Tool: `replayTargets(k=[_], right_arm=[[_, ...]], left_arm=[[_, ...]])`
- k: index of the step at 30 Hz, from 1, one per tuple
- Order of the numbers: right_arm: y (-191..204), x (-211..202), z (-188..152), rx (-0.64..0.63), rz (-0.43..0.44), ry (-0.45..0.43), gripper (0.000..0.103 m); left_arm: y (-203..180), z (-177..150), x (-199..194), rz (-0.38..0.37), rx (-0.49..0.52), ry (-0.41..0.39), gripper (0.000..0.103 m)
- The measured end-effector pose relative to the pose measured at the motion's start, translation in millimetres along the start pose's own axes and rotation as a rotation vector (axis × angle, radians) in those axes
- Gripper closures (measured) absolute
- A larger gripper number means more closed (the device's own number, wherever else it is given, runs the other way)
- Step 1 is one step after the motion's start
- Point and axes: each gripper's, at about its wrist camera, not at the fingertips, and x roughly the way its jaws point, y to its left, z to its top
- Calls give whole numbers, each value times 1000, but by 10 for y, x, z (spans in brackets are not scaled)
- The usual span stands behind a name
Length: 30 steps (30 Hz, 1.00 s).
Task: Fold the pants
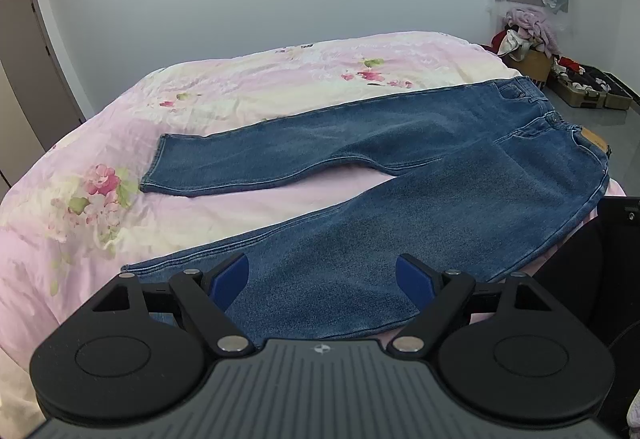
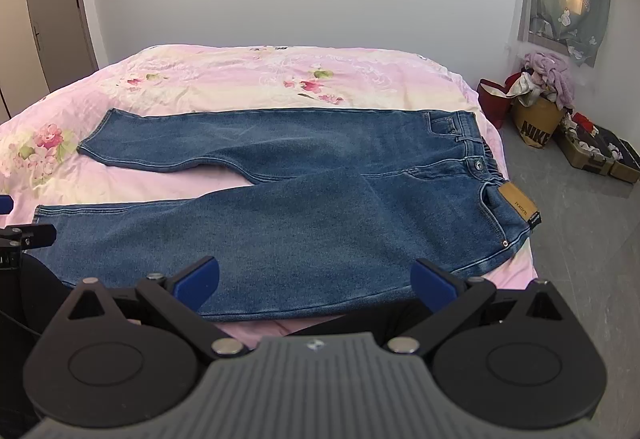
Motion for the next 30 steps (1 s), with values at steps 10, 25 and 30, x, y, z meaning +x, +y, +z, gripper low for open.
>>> replayTargets(k=[10,25,30], right_arm=[[-16,-5,9,8,1,4,5],[-38,-16,7,13,1,5,5],[-49,-11,2,15,2,7,5]], left_arm=[[-20,15,-8,-1,9,-1,5],[-51,34,-16,-1,15,1,5],[-65,34,-8,-2,21,3,5]])
